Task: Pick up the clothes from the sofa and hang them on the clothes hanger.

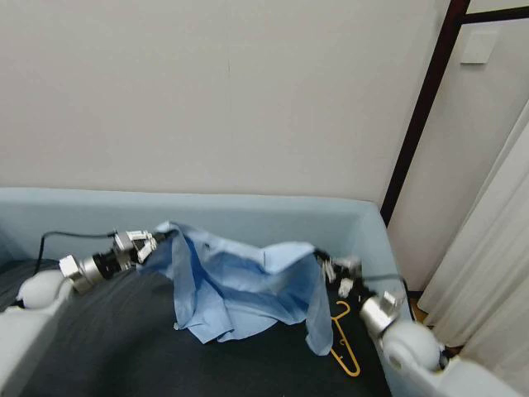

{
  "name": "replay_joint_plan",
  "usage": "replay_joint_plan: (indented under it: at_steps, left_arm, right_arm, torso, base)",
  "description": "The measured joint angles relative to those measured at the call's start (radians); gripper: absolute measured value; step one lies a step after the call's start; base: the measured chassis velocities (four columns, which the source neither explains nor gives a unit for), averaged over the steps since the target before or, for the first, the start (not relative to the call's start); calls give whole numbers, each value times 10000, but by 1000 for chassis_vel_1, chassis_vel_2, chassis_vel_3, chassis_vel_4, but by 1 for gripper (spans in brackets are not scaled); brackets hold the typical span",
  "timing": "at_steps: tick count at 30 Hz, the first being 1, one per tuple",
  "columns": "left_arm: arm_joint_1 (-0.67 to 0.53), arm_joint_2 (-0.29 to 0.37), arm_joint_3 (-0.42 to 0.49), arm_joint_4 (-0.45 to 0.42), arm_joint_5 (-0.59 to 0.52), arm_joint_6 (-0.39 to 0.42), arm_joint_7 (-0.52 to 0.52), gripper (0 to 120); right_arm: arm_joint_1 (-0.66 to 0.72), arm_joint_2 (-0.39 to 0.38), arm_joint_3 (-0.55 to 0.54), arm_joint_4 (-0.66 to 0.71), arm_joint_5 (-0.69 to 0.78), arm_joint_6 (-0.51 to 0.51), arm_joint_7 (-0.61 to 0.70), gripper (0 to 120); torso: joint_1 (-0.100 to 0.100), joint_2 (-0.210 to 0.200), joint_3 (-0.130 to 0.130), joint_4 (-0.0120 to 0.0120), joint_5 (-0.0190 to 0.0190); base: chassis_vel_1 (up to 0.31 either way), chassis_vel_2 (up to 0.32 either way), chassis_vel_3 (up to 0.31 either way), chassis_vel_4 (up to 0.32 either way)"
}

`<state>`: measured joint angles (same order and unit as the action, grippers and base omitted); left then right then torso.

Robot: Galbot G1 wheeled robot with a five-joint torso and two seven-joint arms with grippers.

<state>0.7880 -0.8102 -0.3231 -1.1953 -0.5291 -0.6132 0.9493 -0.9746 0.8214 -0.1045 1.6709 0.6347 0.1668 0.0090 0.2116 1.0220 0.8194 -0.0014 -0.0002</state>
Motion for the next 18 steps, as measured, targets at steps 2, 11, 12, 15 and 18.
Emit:
replay_joint_plan:
  at_steps: [2,11,12,15,18]
  left_arm:
    - [149,-327,-7,354,631,-208,317,0]
    - [-208,-807,-30,1387,1411,-461,561,0]
    - [-230,-799,-30,1390,1406,-460,610,0]
    - [-245,-757,-29,1343,1325,-451,671,0]
    - [-252,-672,-10,1083,1037,-424,656,0]
  right_arm:
    - [-256,337,-173,-617,-643,-207,244,0]
    - [-62,1293,-555,-2369,-1447,-834,1300,0]
    - [-54,1321,-561,-2440,-1449,-1017,1352,4]
    - [-125,1265,-547,-2443,-1452,-1317,1339,11]
    - [-430,698,-627,-2032,-1456,-1336,1150,25]
  torso:
    - [1,-1,1,4,-3]
    - [2,-2,2,3,0]
    - [2,-2,1,5,-2]
    - [2,-2,1,5,-2]
    - [3,-2,1,5,-6]
  base:
    - [0,0,0,0]
    - [0,0,0,0]
    - [0,0,0,0]
    - [0,0,0,0]
    - [0,0,0,0]
